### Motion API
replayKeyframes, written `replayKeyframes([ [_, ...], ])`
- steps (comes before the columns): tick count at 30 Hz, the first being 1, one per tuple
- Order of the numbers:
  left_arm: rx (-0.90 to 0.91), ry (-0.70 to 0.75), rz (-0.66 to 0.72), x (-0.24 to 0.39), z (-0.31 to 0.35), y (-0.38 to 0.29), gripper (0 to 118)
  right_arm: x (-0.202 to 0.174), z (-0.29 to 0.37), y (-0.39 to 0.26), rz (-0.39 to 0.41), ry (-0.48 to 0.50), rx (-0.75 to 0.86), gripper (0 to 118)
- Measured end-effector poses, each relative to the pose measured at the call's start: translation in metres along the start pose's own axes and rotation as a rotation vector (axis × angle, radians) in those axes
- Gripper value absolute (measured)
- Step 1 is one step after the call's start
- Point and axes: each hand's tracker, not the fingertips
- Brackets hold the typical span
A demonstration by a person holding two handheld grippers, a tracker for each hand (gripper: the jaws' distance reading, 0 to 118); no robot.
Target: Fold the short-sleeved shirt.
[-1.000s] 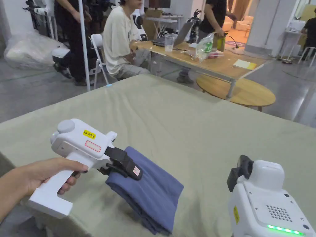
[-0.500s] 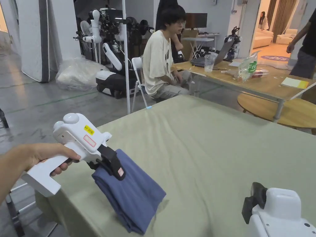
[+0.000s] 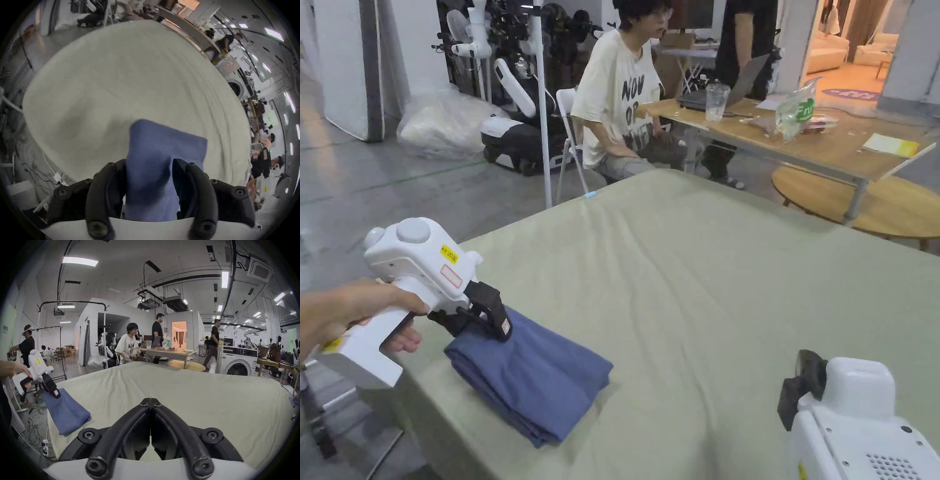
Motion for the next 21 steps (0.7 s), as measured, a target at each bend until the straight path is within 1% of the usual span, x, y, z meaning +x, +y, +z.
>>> replayKeyframes([
  [2,0.06,0.057,0.01,-0.005,0.011,0.003,53,-0.003,-0.001,-0.001,-0.004,0.007,-0.002,0],
  [3,0.061,0.052,0.004,-0.005,0.014,0.003,53,-0.004,-0.002,-0.001,-0.003,0.007,-0.005,0],
  [7,0.142,0.133,-0.052,0.001,0.027,0.001,53,-0.008,-0.003,-0.001,-0.009,0.015,-0.009,0],
  [8,0.173,0.148,-0.041,0.005,0.027,-0.002,53,-0.009,-0.004,-0.001,-0.007,0.018,-0.009,0],
  [9,0.202,0.16,-0.043,0.007,0.026,-0.004,53,-0.01,-0.005,0.0,-0.005,0.019,-0.009,0],
  [11,0.236,0.128,-0.097,0.018,0.019,-0.015,53,-0.013,-0.007,0.001,0.001,0.011,-0.016,0],
  [12,0.254,0.12,-0.113,0.025,0.014,-0.021,50,-0.012,-0.007,0.0,-0.005,0.016,-0.016,0],
  [14,0.311,0.12,-0.119,0.04,0.005,-0.035,29,-0.013,-0.009,0.001,-0.005,0.012,-0.02,0],
  [15,0.349,0.096,-0.122,0.045,0.001,-0.041,18,-0.013,-0.009,0.001,0.001,0.011,-0.016,0],
  [16,0.37,0.092,-0.118,0.05,-0.002,-0.045,16,-0.012,-0.009,0.0,0.006,0.005,-0.012,0],
  [17,0.396,0.109,-0.125,0.046,-0.011,-0.044,11,-0.012,-0.009,0.001,0.011,0.004,-0.011,0],
  [18,0.429,0.143,-0.139,0.05,-0.016,-0.047,0,-0.011,-0.009,0.001,0.013,0.001,-0.01,0],
  [20,0.521,0.234,-0.232,0.066,-0.023,-0.061,0,-0.009,-0.008,0.002,0.012,-0.001,-0.008,0],
  [21,0.572,0.272,-0.262,0.086,-0.023,-0.078,0,-0.007,-0.007,0.002,0.013,-0.006,-0.008,0],
])
